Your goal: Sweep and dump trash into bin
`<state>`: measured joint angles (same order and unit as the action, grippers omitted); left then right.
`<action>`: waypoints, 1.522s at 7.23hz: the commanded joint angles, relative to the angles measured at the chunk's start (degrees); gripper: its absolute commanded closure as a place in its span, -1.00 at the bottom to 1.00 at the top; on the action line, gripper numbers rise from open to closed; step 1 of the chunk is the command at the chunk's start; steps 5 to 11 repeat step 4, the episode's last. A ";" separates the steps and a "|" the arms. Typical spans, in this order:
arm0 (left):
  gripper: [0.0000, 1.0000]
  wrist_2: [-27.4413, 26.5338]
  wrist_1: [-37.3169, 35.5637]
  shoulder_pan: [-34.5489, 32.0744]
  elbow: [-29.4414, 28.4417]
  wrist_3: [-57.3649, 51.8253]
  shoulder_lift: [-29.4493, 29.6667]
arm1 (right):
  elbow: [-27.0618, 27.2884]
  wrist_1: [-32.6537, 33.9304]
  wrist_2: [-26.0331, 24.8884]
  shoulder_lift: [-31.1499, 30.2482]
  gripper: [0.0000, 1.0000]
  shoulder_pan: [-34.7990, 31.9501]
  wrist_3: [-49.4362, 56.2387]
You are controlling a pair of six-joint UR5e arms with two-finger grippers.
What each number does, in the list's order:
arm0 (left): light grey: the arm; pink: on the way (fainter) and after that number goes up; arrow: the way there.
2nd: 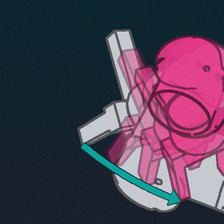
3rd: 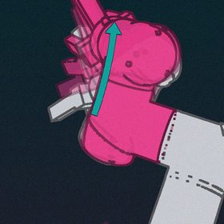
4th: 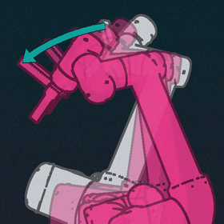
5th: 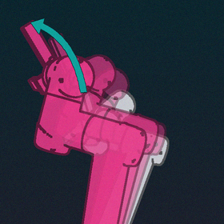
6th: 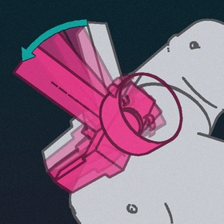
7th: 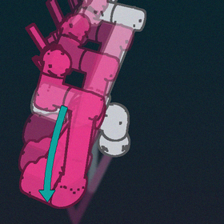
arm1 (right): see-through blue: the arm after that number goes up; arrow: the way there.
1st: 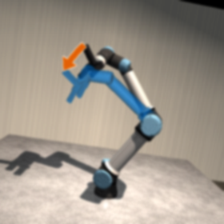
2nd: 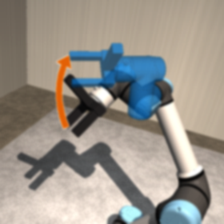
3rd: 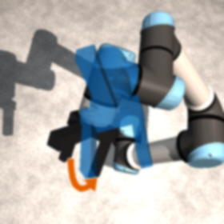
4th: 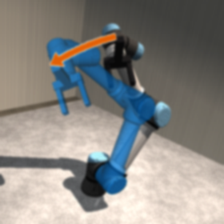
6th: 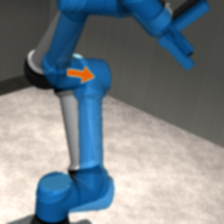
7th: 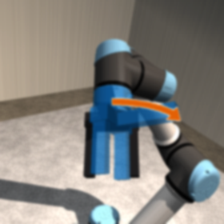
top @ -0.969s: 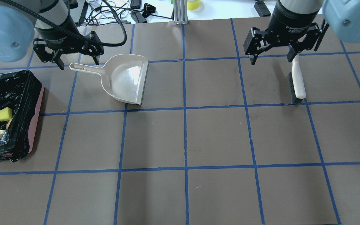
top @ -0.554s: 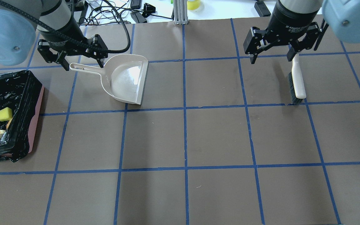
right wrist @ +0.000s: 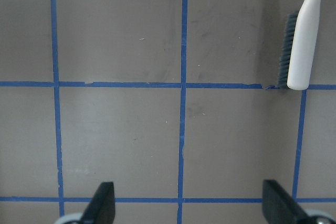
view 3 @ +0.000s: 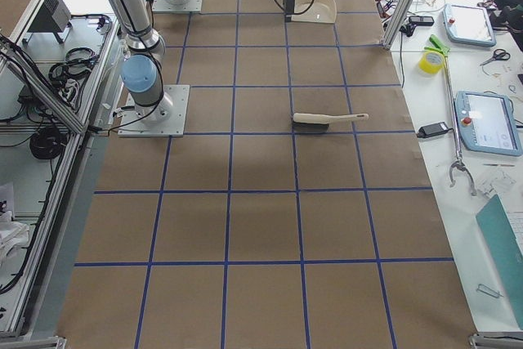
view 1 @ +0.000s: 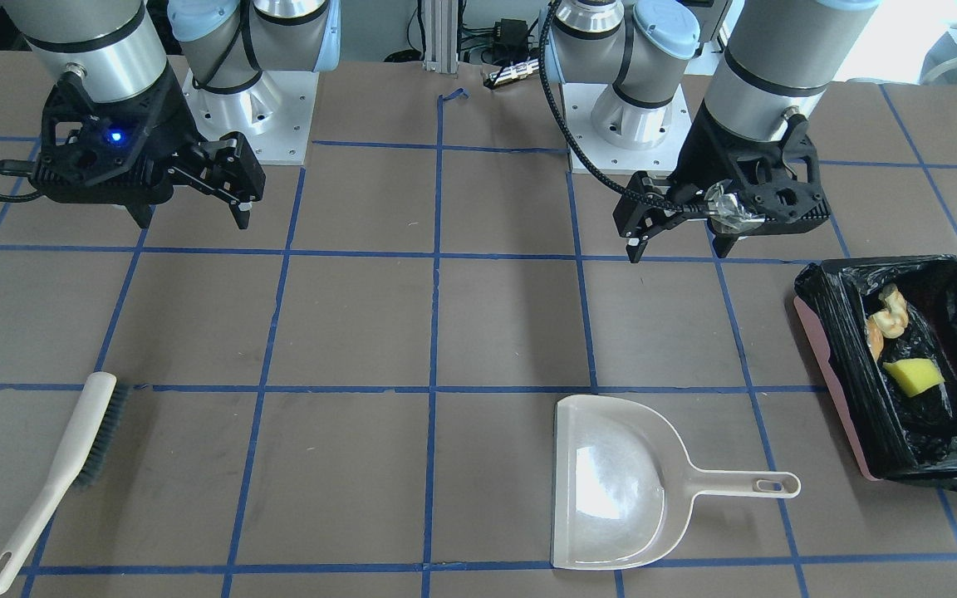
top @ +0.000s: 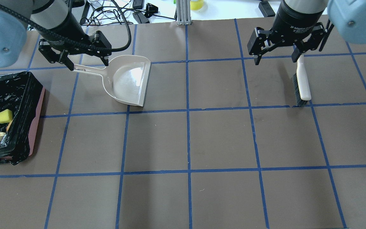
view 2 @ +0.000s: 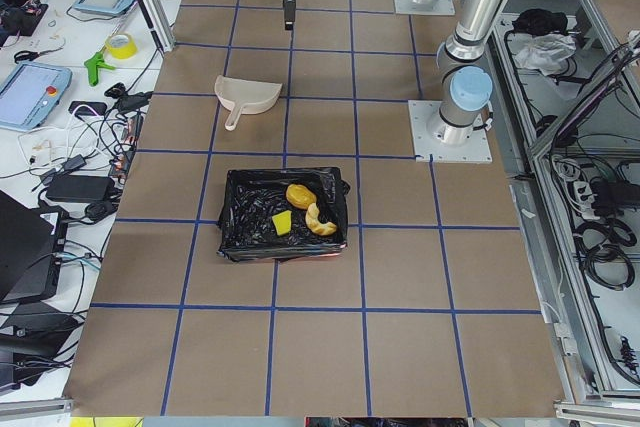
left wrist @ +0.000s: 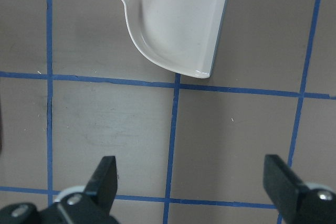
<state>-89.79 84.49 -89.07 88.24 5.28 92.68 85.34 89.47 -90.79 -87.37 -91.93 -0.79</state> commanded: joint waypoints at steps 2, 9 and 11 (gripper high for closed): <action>-1.00 0.41 0.06 1.79 0.27 0.00 -0.04 | 0.00 0.00 0.00 0.01 -1.00 0.00 0.00; -1.00 -0.20 0.15 1.79 0.36 0.00 -0.22 | 0.09 0.09 0.00 0.01 -1.00 0.00 0.00; -1.00 -0.20 0.15 1.79 0.36 0.00 -0.22 | 0.09 0.09 0.00 0.01 -1.00 0.00 0.00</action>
